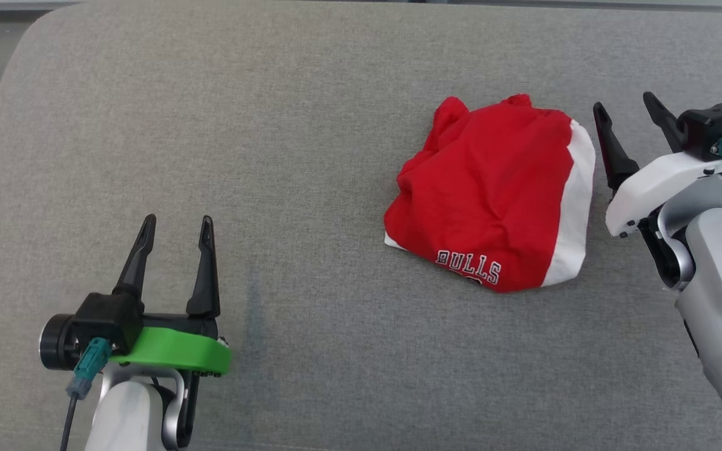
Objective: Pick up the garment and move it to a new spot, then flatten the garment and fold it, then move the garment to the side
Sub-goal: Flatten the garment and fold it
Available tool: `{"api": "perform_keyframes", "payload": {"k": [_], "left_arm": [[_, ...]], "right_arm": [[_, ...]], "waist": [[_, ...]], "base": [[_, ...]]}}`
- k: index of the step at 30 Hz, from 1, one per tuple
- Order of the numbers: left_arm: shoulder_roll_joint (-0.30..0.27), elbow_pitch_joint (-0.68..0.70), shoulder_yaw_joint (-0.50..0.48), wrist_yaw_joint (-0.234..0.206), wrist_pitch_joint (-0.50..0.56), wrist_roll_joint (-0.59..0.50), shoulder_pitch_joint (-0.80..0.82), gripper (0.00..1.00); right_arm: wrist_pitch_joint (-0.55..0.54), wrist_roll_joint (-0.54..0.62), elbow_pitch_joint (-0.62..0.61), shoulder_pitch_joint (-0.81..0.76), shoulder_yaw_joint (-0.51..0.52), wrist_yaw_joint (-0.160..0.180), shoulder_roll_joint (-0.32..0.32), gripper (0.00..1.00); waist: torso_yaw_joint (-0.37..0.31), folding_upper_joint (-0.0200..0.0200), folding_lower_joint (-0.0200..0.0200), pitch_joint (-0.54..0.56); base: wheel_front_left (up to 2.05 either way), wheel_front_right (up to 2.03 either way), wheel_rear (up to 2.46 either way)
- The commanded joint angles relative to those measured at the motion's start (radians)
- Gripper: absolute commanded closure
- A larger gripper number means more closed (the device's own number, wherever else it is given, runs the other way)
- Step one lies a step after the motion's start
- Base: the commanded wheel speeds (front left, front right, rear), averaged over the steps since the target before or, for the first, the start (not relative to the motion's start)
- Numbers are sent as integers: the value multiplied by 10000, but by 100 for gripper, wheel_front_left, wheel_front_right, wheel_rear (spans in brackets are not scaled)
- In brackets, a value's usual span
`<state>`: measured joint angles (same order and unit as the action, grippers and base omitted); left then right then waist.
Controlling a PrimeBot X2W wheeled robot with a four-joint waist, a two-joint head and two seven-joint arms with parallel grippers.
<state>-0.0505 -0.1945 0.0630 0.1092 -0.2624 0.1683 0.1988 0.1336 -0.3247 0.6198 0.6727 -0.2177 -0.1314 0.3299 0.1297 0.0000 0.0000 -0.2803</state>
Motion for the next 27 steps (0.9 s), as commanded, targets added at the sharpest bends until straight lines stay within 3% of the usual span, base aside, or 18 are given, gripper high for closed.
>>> {"api": "perform_keyframes", "payload": {"k": [1,9,10,11,12,20,27], "left_arm": [[-10,28,36,-55,-27,35,187,0],[-9,61,376,-241,-27,219,375,0],[-9,60,396,-254,-27,229,388,0],[-8,59,415,-279,-27,234,397,0],[-8,55,422,-287,-27,241,397,0],[-8,-41,305,-332,-27,193,243,0],[-9,-49,230,-323,-27,218,-17,0]], "right_arm": [[3,-126,363,175,-127,16,85,0],[243,-960,2646,661,-920,16,-48,0],[204,-1061,2842,684,-1011,16,-59,14],[240,-1189,3037,719,-1138,16,-70,73],[277,-1324,3176,717,-1212,16,-77,100],[1044,-1916,3566,1204,-1775,19,222,100],[1326,-1840,2462,1396,-2362,18,140,100]], "waist": [[451,0,0,-430],[782,0,0,-627],[800,0,0,-633],[819,0,0,-637],[830,0,0,-635],[691,0,0,-276],[579,0,0,349]], "base": [[0,0,0],[0,0,0],[0,0,0],[0,0,0],[0,0,0],[0,0,0],[0,0,0]]}}
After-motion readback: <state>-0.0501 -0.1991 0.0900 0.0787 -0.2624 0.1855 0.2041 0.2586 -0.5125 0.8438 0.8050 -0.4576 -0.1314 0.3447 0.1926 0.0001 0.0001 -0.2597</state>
